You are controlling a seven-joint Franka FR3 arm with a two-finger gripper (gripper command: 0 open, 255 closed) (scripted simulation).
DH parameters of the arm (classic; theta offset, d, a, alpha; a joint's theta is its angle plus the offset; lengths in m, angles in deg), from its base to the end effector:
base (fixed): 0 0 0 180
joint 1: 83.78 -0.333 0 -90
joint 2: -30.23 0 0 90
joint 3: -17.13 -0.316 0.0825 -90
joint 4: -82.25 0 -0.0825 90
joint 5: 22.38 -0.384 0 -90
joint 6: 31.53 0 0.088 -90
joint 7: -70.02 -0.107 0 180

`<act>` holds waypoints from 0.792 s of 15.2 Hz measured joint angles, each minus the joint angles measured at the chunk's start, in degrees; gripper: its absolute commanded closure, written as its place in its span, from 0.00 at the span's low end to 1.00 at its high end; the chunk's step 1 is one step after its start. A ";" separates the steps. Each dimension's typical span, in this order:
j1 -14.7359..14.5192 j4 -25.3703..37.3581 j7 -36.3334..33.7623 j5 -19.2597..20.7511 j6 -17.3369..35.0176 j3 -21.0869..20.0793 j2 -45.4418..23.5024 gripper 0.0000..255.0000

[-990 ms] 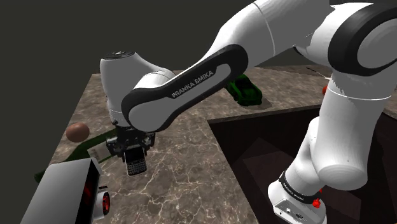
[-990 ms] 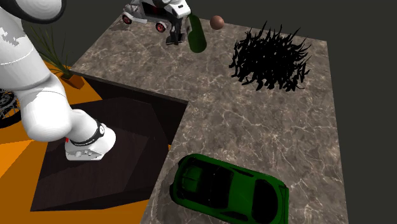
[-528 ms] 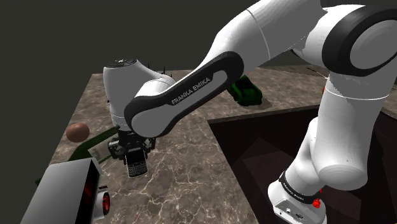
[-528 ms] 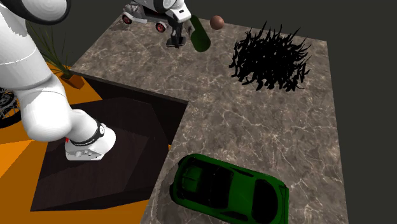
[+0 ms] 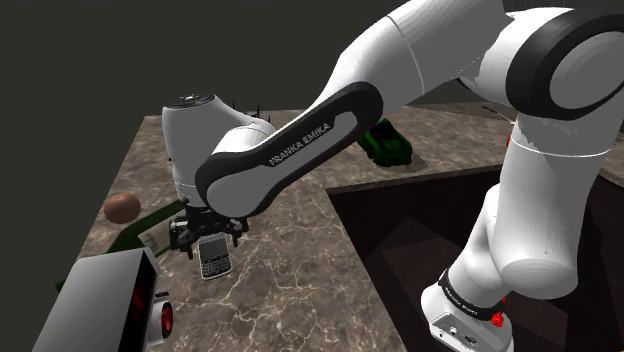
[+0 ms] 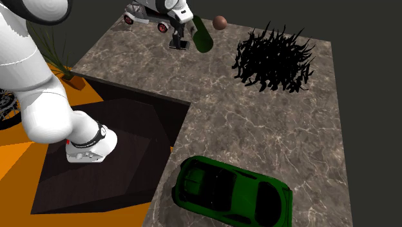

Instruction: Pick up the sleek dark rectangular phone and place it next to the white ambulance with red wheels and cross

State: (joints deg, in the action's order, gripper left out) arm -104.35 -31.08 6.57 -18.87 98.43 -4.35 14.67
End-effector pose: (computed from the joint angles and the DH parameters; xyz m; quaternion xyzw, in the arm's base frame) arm 0.4559 0.3975 0.3438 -0.9843 0.1737 0.0083 0.0307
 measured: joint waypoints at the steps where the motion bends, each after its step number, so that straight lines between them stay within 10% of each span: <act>1: 0.00 -0.02 0.01 0.00 0.02 0.00 0.00 0.00; 12: 0.74 2.62 1.24 -1.84 -6.27 -0.48 3.90 0.00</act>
